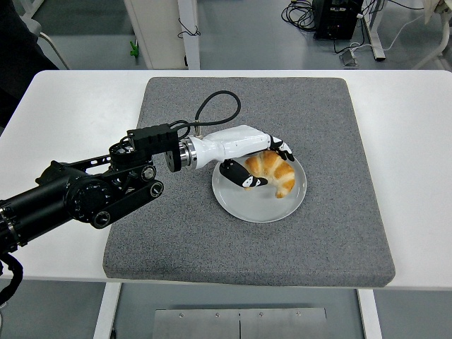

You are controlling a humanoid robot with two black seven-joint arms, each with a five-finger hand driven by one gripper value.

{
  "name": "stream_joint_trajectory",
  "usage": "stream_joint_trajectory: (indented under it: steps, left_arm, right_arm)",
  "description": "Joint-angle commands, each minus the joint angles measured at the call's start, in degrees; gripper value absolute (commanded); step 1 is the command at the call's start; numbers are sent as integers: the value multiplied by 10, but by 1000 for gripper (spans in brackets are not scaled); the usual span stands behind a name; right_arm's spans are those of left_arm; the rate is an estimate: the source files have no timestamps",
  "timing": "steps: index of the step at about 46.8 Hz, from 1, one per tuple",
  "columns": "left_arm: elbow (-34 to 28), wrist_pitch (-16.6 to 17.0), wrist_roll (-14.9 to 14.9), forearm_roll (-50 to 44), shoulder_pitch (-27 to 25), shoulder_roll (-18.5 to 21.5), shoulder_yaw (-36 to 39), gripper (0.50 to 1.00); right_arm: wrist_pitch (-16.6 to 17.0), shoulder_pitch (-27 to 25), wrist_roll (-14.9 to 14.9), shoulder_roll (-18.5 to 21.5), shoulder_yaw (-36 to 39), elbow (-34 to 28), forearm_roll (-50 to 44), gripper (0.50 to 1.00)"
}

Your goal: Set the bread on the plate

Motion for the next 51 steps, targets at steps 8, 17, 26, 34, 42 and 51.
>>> stream_joint_trajectory:
  steps: [8, 17, 26, 34, 42, 51]
  left_arm:
    - [11, 24, 0, -1, 1, -3, 23, 652]
    - [25, 28, 0, -3, 2, -7, 26, 652]
    - [30, 28, 0, -3, 2, -9, 26, 654]
    - [30, 28, 0, -4, 2, -9, 26, 655]
    - [33, 28, -1, -7, 3, -9, 26, 660]
    - [36, 28, -1, -7, 11, -9, 26, 661]
  right_arm:
    - [-1, 0, 0, 0, 0, 0, 0, 1000]
    - [-1, 0, 0, 0, 0, 0, 0, 1000]
    - [-1, 0, -1, 0, 0, 0, 0, 1000]
    - [0, 0, 0, 0, 0, 0, 0, 1000]
    - [-1, 0, 0, 0, 0, 0, 0, 1000]
    - [0, 0, 0, 0, 0, 0, 0, 1000]
